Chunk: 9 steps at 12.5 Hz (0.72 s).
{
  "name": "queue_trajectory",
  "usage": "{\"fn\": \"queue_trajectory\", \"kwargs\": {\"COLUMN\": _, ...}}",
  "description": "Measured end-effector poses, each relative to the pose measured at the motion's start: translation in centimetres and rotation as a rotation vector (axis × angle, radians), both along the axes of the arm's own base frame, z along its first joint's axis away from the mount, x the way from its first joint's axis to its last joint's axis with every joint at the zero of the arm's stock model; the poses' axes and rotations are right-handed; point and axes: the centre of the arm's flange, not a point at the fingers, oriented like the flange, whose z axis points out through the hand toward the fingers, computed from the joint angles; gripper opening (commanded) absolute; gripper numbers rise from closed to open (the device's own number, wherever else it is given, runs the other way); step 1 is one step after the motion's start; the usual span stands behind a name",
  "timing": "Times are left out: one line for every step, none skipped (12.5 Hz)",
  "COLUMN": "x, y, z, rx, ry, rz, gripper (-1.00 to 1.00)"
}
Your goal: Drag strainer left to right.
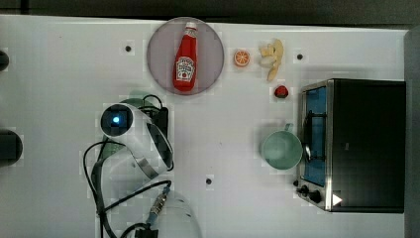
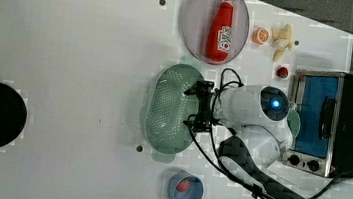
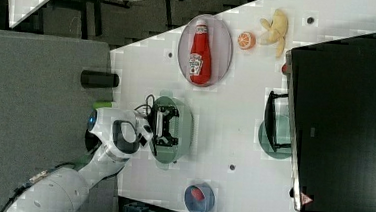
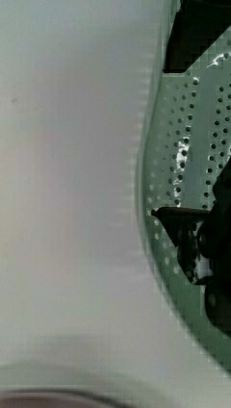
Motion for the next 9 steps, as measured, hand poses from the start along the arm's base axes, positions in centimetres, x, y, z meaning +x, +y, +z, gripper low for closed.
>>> {"fn": "queue_trajectory", "kwargs": {"x": -0.1, "y": -0.8, "z": 0.2, "rx": -0.004, "ry": -0.006, "rz": -0.001, "gripper": 1.0}}
{"fn": "queue_trajectory", "kwargs": {"x": -0.1, "y": -1.5, "z": 0.5, "rx": -0.007, "ry": -0.01, "rz": -0.002, "gripper": 1.0}}
{"fn": "queue_trajectory", "kwargs": {"x": -0.4, "y": -2.2, "z": 0.7, "rx": -0.01, "ry": -0.003, "rz": -0.002, "gripper": 1.0}}
{"fn": "queue_trajectory", "kwargs": {"x": -0.2, "y": -2.6, "z": 0.9, "rx": -0.009, "ry": -0.011, "rz": -0.001, "gripper": 1.0}}
{"fn": "queue_trajectory", "kwargs": {"x": -0.1, "y": -3.0, "z": 1.1, "rx": -0.011, "ry": -0.022, "rz": 0.011, "gripper": 1.0}}
{"fn": "queue_trajectory", "kwargs": {"x": 0.0, "y": -3.4, "z": 1.2, "rx": -0.014, "ry": -0.024, "rz": 0.02, "gripper": 1.0}}
{"fn": "queue_trajectory", "kwargs": {"x": 0.0, "y": -4.0, "z": 1.1, "rx": -0.02, "ry": -0.022, "rz": 0.023, "gripper": 1.0}}
{"fn": "queue_trajectory", "kwargs": {"x": 0.1, "y": -4.8, "z": 0.9, "rx": -0.028, "ry": -0.014, "rz": 0.01, "gripper": 1.0}}
{"fn": "queue_trajectory", "kwargs": {"x": 0.2, "y": -6.1, "z": 0.8, "rx": -0.037, "ry": -0.007, "rz": -0.011, "gripper": 1.0}}
